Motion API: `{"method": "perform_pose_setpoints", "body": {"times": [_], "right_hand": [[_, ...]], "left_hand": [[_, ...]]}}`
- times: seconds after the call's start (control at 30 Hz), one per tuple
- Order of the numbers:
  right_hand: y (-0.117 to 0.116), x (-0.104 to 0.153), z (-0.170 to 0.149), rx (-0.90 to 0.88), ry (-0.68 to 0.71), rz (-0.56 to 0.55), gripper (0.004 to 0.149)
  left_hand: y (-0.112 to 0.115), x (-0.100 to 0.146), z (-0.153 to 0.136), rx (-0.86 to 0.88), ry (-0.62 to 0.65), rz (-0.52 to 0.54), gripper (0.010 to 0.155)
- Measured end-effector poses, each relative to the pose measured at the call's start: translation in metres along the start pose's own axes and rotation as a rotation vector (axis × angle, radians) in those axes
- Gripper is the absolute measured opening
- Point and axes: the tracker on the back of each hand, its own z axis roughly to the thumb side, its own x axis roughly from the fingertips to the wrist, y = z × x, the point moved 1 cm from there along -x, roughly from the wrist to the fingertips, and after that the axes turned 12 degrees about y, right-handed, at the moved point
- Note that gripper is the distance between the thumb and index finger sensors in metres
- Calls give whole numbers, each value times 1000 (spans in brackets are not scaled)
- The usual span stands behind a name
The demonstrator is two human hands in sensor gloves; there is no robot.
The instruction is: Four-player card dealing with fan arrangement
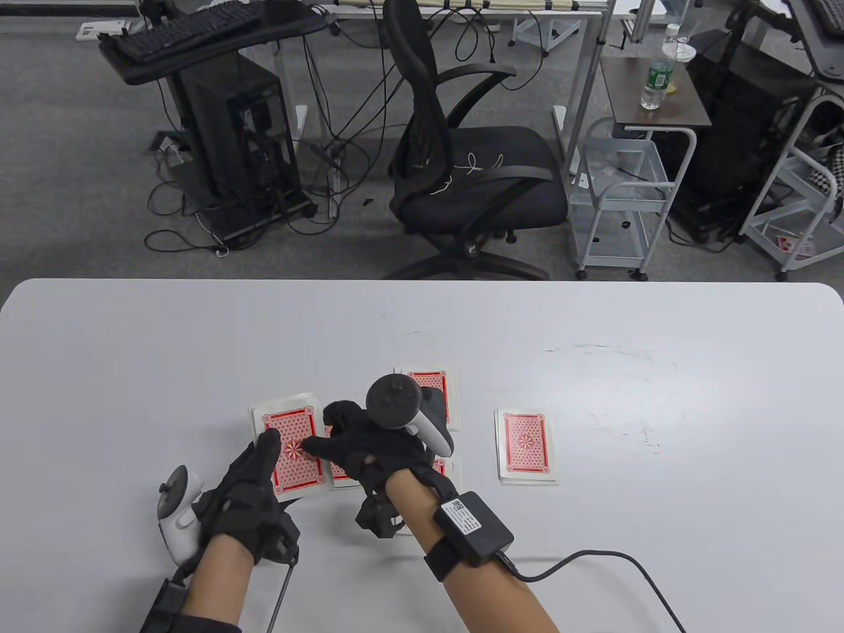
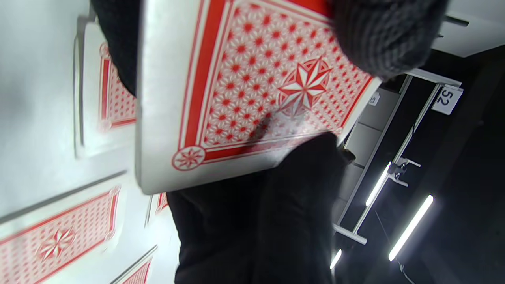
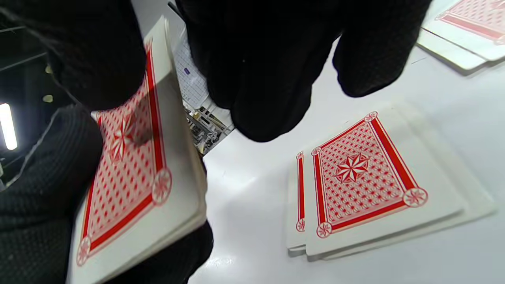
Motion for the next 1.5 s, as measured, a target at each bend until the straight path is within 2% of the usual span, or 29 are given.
{"method": "perform_pose_setpoints", "body": {"times": [0.07, 0.2, 0.37, 0.6, 0.67, 0.77, 0.93, 1.07, 1.2, 1.27, 1.37, 1.43, 1.5], "right_hand": [[0, 8, -4, -24, -10, -84, 62], [8, 18, -10, -21, -2, -134, 62], [24, 21, -24, -152, -32, -113, 64], [79, 10, -41, -26, -126, -205, 69], [97, 1, -53, 101, -195, -221, 71], [108, -11, -71, 239, -294, -228, 73], [100, -37, -110, 440, -462, -158, 74], [85, -51, -129, 722, -589, -39, 76], [79, -55, -136, 854, -609, 30, 76], [83, -53, -131, 848, -581, 16, 76], [90, -46, -107, 778, -488, -39, 73], [89, -41, -86, 673, -416, -67, 67], [78, -33, -60, 473, -296, -84, 62]], "left_hand": [[5, 2, -2, -18, -10, -10, 48], [7, 1, -6, -23, -26, -41, 49], [11, -3, -9, 15, -36, -84, 49], [-5, -6, -9, -23, -55, -8, 49], [-9, -6, -9, -26, -56, 7, 49], [-12, -7, -8, -11, -51, 16, 49], [-15, -9, -6, -10, -44, 25, 49], [-19, -10, -6, -7, -47, 40, 49], [-20, -11, -6, -6, -51, 40, 49], [-19, -10, -5, -6, -51, 42, 49], [-19, -10, -6, -9, -48, 44, 49], [-18, -10, -6, -10, -44, 42, 49], [-15, -10, -5, -12, -38, 38, 49]]}}
